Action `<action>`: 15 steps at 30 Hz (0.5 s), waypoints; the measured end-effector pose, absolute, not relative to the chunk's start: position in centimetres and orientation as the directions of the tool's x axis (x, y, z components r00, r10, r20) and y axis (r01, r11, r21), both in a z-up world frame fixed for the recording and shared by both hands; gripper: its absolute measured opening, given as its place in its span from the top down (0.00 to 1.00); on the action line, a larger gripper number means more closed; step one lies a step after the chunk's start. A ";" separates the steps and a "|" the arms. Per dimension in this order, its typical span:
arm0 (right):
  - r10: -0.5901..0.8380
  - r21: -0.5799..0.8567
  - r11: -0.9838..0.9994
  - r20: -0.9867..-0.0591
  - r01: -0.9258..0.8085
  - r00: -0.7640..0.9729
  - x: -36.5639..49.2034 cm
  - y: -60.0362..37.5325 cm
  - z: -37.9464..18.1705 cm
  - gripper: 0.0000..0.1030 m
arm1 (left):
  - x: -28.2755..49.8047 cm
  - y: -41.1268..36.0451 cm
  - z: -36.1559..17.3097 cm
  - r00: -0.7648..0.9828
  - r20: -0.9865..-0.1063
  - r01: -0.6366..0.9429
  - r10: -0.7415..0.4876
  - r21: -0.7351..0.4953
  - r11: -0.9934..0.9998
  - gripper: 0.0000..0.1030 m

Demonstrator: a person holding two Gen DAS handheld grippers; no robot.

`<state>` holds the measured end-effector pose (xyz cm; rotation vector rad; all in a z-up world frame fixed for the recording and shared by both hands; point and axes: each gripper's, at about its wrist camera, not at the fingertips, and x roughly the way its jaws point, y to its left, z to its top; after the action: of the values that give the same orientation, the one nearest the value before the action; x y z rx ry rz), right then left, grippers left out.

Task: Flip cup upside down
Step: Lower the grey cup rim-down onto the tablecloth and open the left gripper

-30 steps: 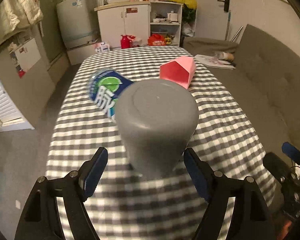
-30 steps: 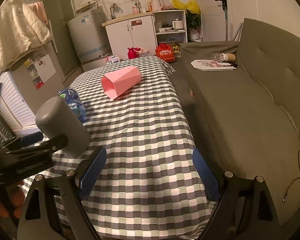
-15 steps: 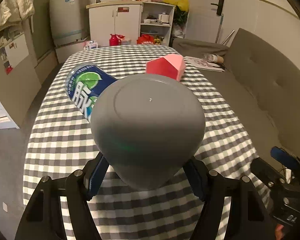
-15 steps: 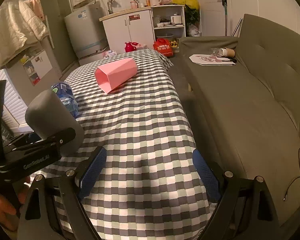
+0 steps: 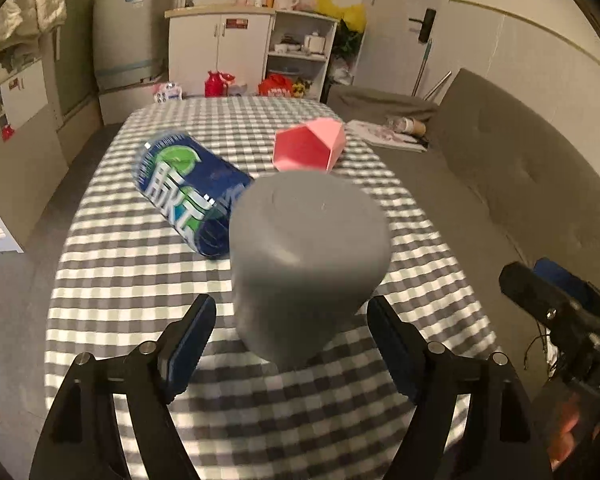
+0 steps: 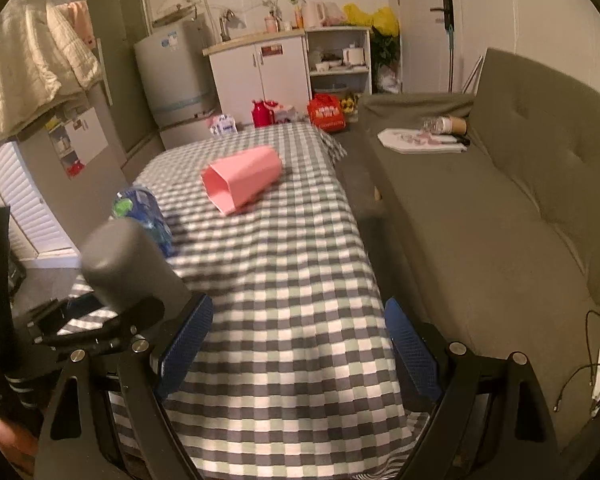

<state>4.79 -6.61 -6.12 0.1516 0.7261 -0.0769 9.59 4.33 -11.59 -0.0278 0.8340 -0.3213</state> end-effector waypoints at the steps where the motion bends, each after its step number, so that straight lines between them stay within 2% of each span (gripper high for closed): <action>1: -0.016 0.110 0.987 -0.658 0.118 0.753 4.4 -6.4 -5.5 0.15 | 9.2 4.4 -11.1 0.633 -0.717 0.271 -0.293 -0.149 0.951 0.21; 9: -0.017 0.085 0.993 -0.599 0.084 0.801 1.1 -4.5 -1.3 0.15 | 5.7 5.5 -7.2 0.677 -0.675 0.278 -0.293 -0.133 0.951 0.18; 11: -0.022 0.079 0.994 -0.578 0.082 0.816 0.0 -4.3 -0.2 0.15 | 4.5 6.1 -6.1 0.704 -0.651 0.273 -0.284 -0.121 0.954 0.13; 15: -0.017 0.079 0.994 -0.537 0.070 0.843 -1.6 -3.8 1.2 0.14 | 1.9 7.6 -3.8 0.768 -0.590 0.250 -0.249 -0.082 0.965 0.13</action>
<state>-1.62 -3.85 1.18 0.0965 0.5654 -0.0460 1.92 7.57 -3.76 0.0016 0.6395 -0.2704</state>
